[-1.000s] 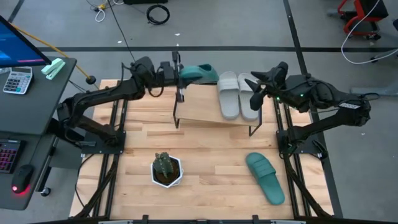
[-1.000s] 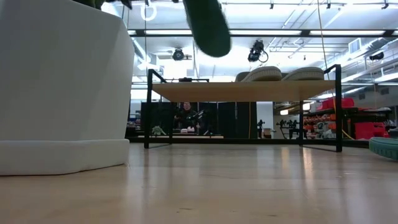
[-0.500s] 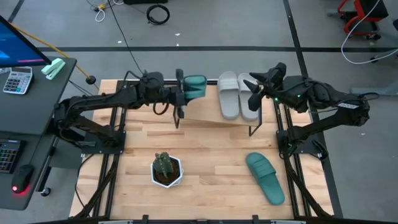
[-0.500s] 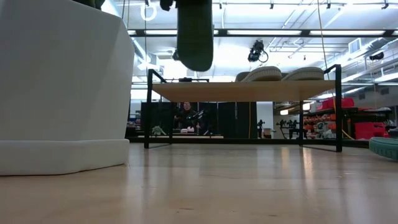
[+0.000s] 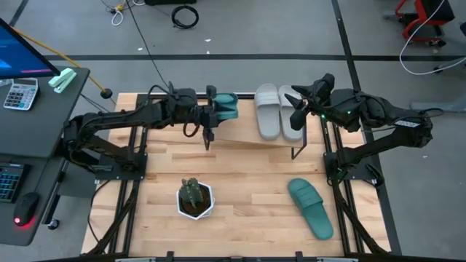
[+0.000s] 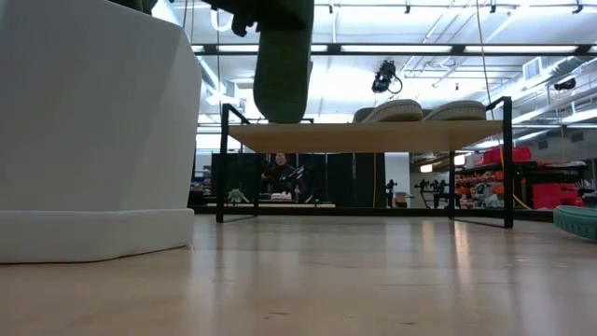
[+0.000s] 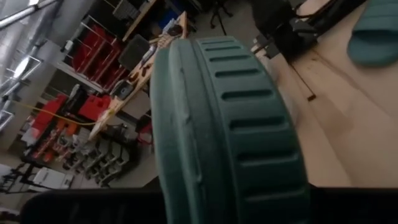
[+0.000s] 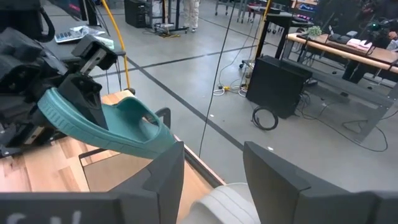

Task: Pick and place slides into the shelf
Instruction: Put the left green slide on the shelf

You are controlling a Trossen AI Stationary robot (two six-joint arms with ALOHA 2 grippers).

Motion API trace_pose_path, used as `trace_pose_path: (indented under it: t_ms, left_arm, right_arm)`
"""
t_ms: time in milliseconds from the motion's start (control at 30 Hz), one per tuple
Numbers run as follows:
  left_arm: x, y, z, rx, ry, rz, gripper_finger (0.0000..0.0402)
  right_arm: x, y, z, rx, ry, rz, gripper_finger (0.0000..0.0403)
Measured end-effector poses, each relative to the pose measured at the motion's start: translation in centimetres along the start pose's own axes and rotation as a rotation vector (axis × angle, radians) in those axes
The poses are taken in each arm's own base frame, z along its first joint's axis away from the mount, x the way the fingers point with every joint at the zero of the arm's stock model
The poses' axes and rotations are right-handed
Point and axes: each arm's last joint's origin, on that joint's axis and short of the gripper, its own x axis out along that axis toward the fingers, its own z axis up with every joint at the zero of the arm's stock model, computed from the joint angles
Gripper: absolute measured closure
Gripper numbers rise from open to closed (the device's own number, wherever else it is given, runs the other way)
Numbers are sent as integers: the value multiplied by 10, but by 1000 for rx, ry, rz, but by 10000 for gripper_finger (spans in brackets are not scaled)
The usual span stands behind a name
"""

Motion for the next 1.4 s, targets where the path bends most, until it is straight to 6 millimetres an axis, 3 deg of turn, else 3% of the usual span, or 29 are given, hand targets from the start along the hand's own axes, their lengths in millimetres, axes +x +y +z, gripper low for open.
trace_pose_path:
  t_ms: [400, 867, 1133, 1400]
  left_arm:
    - [7, -25, -21, 9, -104, 117, 337]
    - [8, -46, -43, 65, -35, 126, 337]
    - [7, -53, -51, 83, -27, 126, 337]
    - [7, -47, -60, 22, -8, 145, 337]
  right_arm:
    - [0, -1, -6, 37, 50, -10, 234]
    - [0, -2, -9, 59, 77, -18, 235]
    - [0, -2, -10, 79, 78, -19, 234]
    - [0, -1, -11, 104, 93, 1, 234]
